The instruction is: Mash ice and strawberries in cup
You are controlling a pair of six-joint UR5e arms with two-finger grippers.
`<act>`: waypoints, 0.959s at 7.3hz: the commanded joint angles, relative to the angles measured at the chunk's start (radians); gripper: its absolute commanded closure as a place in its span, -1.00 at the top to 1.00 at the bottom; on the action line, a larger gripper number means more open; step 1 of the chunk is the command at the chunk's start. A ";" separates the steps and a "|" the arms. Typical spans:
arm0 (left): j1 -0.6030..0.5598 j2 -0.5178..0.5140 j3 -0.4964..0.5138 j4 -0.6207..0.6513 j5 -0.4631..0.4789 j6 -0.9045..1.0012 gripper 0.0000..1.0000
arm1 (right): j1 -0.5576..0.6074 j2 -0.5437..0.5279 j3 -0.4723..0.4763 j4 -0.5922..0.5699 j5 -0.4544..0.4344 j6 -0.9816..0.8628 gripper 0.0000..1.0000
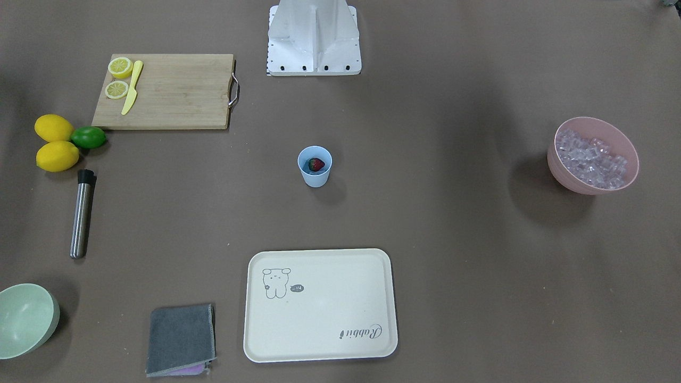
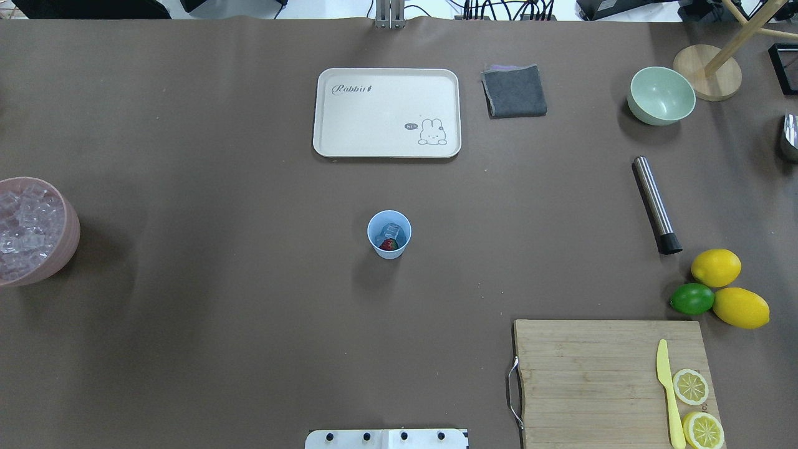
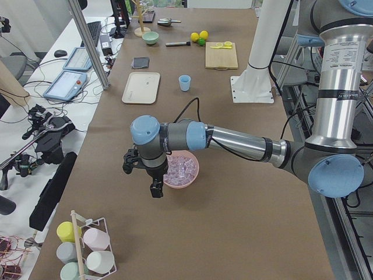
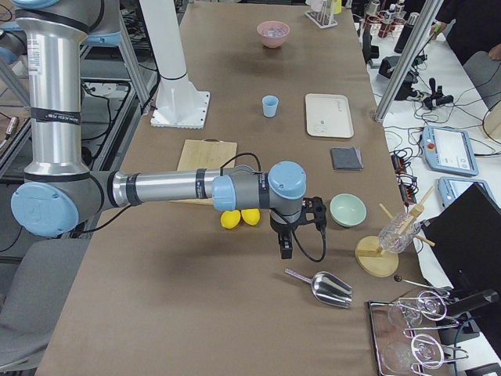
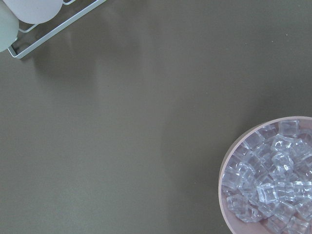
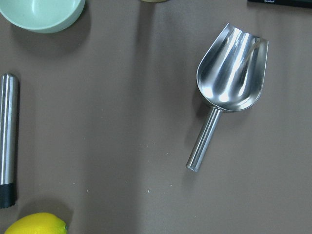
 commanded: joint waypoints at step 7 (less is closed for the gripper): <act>-0.001 0.003 0.063 -0.131 0.000 -0.058 0.95 | 0.001 -0.003 0.002 0.000 -0.005 0.000 1.00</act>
